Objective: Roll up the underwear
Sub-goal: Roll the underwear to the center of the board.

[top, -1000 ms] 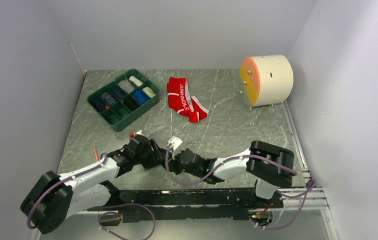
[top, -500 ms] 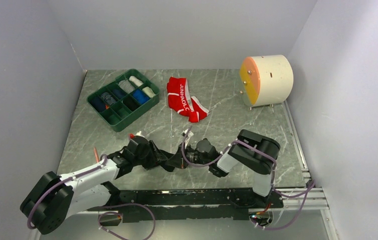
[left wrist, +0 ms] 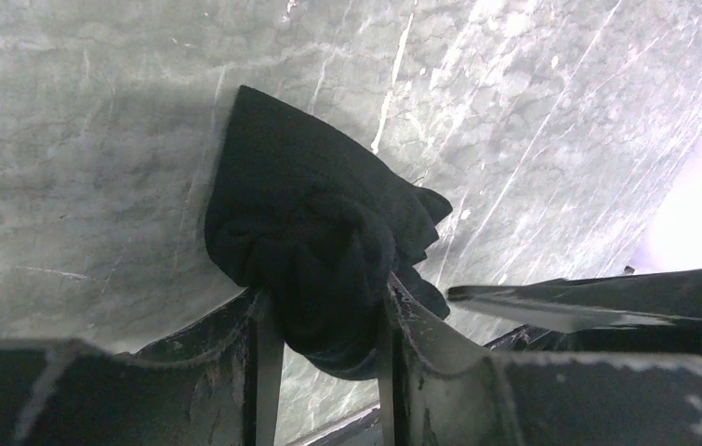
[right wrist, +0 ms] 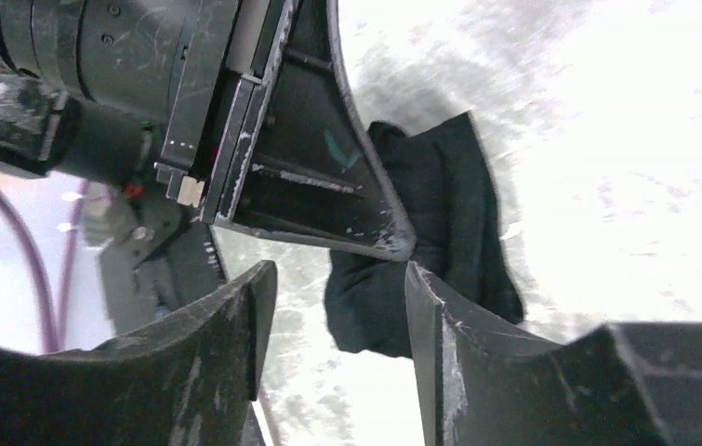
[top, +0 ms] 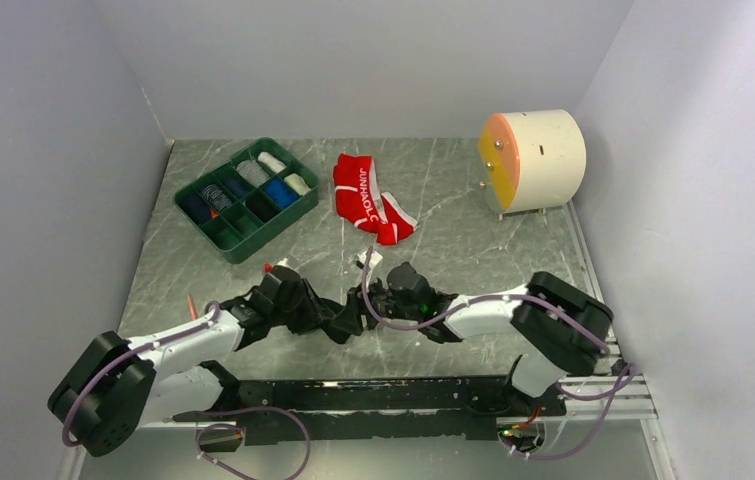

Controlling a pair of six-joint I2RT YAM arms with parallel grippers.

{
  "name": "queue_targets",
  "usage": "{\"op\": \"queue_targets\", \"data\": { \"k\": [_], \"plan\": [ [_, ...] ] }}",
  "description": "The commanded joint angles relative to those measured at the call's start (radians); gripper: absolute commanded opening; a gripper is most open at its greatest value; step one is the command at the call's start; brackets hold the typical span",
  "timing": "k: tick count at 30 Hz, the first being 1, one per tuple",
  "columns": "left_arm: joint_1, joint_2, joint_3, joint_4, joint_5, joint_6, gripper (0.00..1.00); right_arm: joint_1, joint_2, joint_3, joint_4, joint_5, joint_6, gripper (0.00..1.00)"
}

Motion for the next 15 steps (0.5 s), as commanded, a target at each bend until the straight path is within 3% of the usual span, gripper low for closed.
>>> {"op": "queue_targets", "data": {
  "k": [1,7,15],
  "plan": [
    [-0.002,0.042,-0.003,-0.093,-0.022,0.041,0.32,0.046,-0.123,0.059,-0.289,0.216,-0.26,0.58],
    [-0.001,0.048,-0.006,-0.085,-0.015,0.036,0.32,0.277,-0.161,0.077,-0.365,0.671,-0.498,0.61],
    [0.001,0.059,0.003,-0.089,-0.011,0.037,0.31,0.431,0.008,0.183,-0.38,0.87,-0.612,0.61]
  ]
}}
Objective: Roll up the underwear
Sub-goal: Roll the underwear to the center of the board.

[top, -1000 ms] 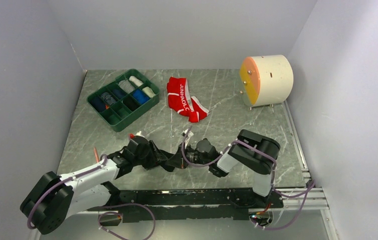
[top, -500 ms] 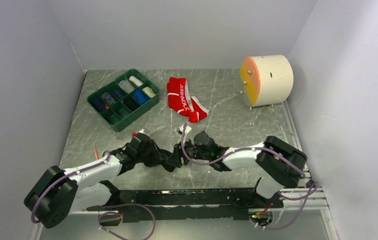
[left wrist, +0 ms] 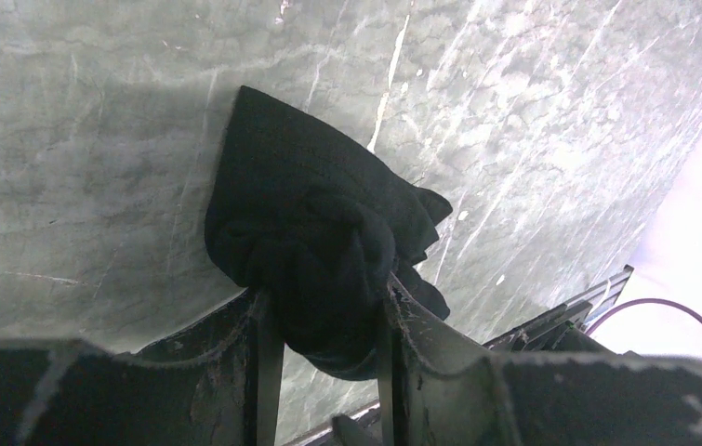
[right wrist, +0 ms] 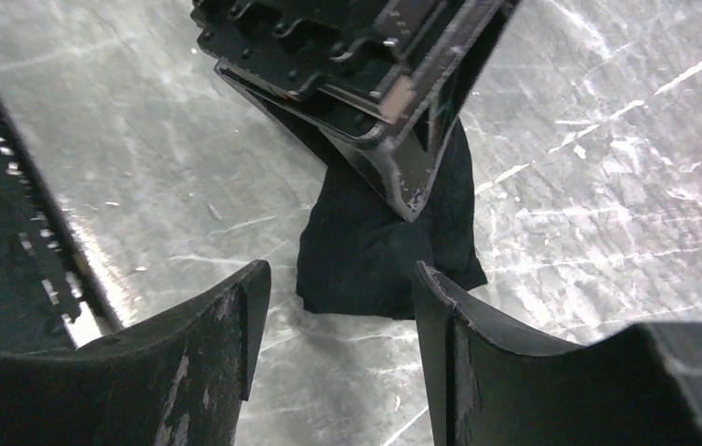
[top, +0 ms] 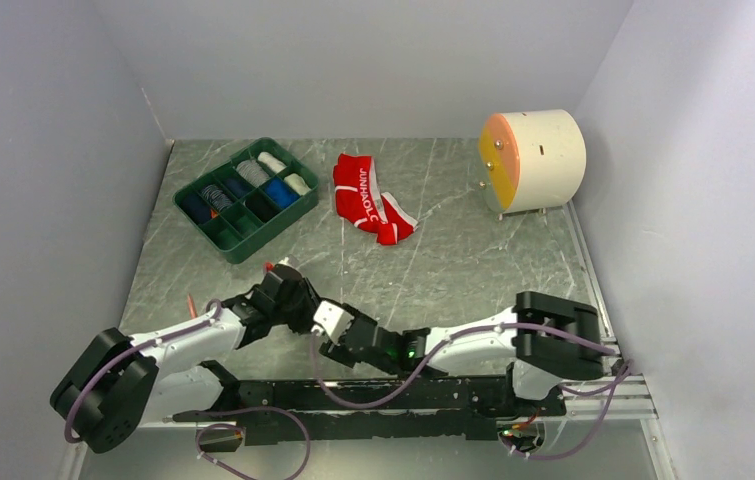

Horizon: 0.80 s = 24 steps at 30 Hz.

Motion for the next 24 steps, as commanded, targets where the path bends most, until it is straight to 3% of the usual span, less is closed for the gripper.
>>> {"op": "queue_targets", "data": {
  "k": [1,10,12,16,19,24],
  "plan": [
    [-0.001,0.036,-0.011,-0.089,-0.019,0.037,0.31,0.052,0.103,0.092,-0.013,0.205,-0.102,0.61],
    [0.001,0.017,-0.009,-0.102,-0.018,0.036,0.31,0.066,0.27,0.144,-0.053,0.328,-0.062,0.54],
    [0.002,0.009,-0.011,-0.106,-0.016,0.033,0.31,0.064,0.265,0.12,-0.041,0.299,-0.038,0.46],
    [0.01,-0.006,-0.021,-0.099,-0.007,0.022,0.35,0.049,0.276,0.106,-0.073,0.265,0.079,0.18],
    [0.016,-0.016,-0.026,-0.093,0.004,0.02,0.44,0.024,0.261,0.076,-0.05,0.144,0.149,0.08],
    [0.026,-0.041,-0.032,-0.098,0.009,0.016,0.63,-0.04,0.194,-0.008,0.081,-0.073,0.273,0.04]
  ]
}}
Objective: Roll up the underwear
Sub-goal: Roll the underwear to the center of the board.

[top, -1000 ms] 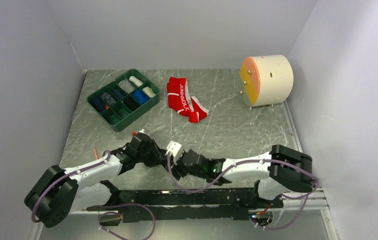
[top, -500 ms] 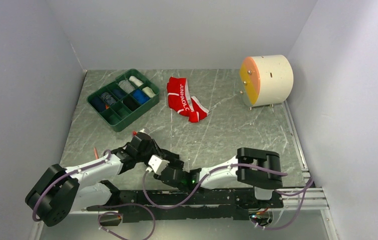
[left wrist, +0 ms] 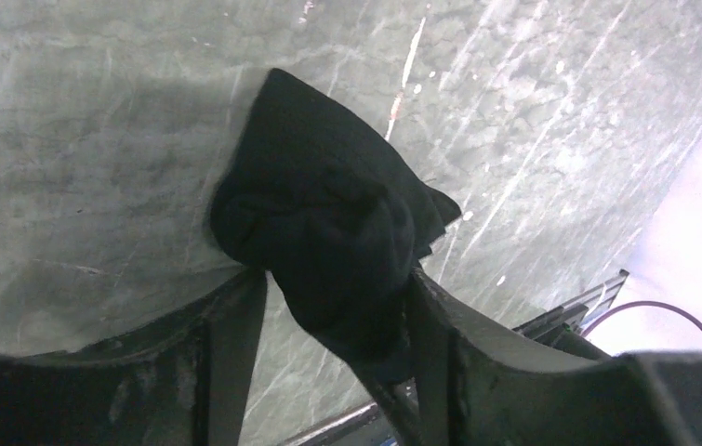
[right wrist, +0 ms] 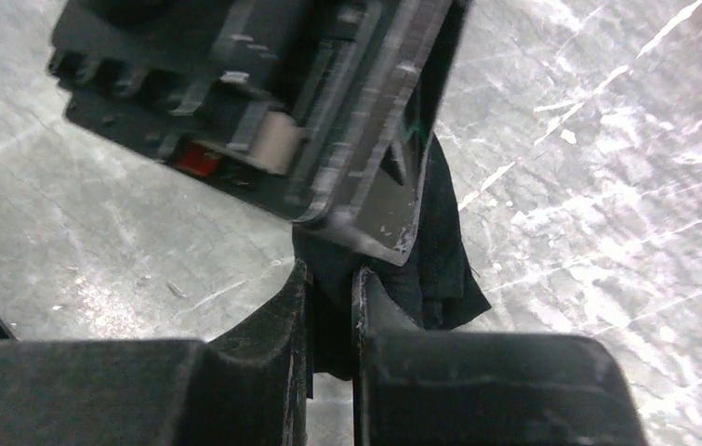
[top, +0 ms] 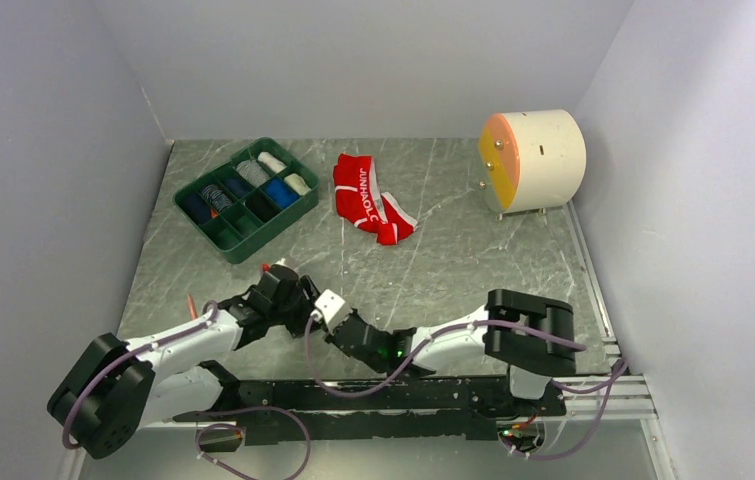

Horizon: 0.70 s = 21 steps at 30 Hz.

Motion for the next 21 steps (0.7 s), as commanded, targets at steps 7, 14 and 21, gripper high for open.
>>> {"op": "queue_targets", "data": {
  "k": [7,14,21],
  "plan": [
    [0.018,-0.08,-0.046,-0.046,0.009,0.005,0.75,-0.2,-0.035,-0.197,0.207,-0.589,0.365,0.04],
    [0.019,-0.109,-0.051,-0.08,-0.034,0.003,0.75,-0.291,0.01,-0.23,0.338,-0.779,0.491,0.06],
    [0.018,-0.038,-0.026,-0.076,-0.065,0.032,0.59,-0.368,0.08,-0.253,0.478,-0.902,0.583,0.07]
  ]
}}
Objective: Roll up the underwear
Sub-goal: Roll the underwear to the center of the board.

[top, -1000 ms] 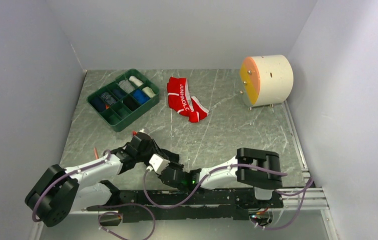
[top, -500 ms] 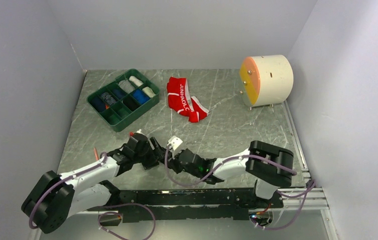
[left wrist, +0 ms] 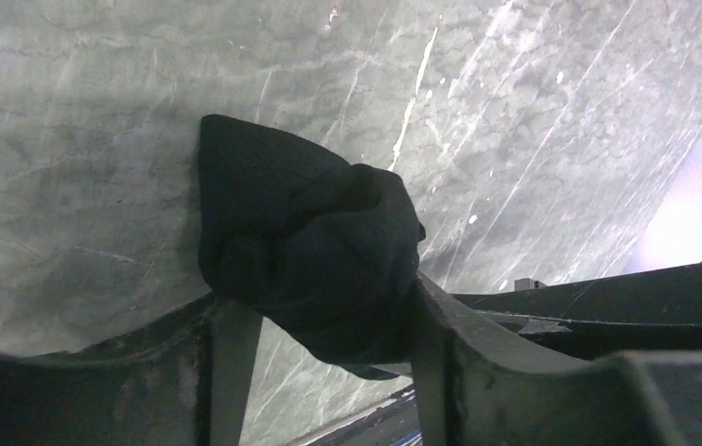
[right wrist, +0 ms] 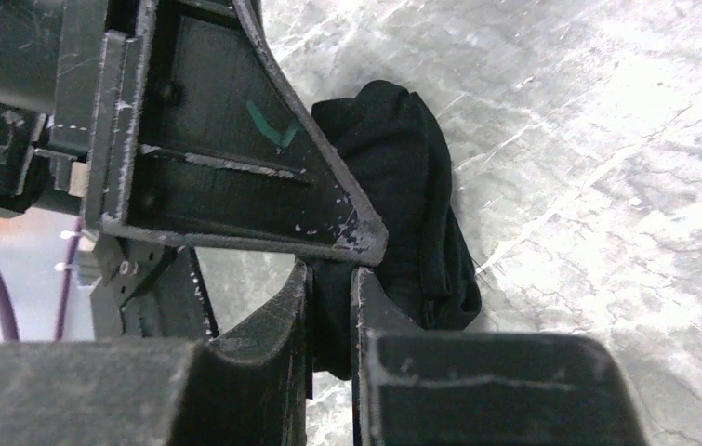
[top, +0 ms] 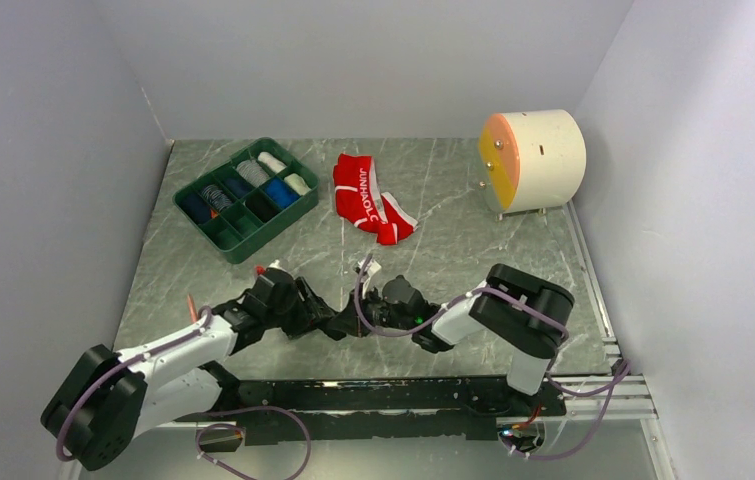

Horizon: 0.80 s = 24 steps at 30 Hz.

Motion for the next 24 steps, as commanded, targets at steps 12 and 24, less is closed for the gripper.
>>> {"op": "queue_targets", "data": {
  "k": [12,24],
  "plan": [
    [0.001,0.12,0.046,-0.074,-0.043,0.049,0.31,-0.006,-0.115,0.108,-0.447,0.028,-0.16,0.5],
    [0.001,0.151,0.068,-0.088,-0.039,0.057,0.29,0.281,-0.175,0.269,-0.718,0.712,-0.354,0.62]
  ]
}}
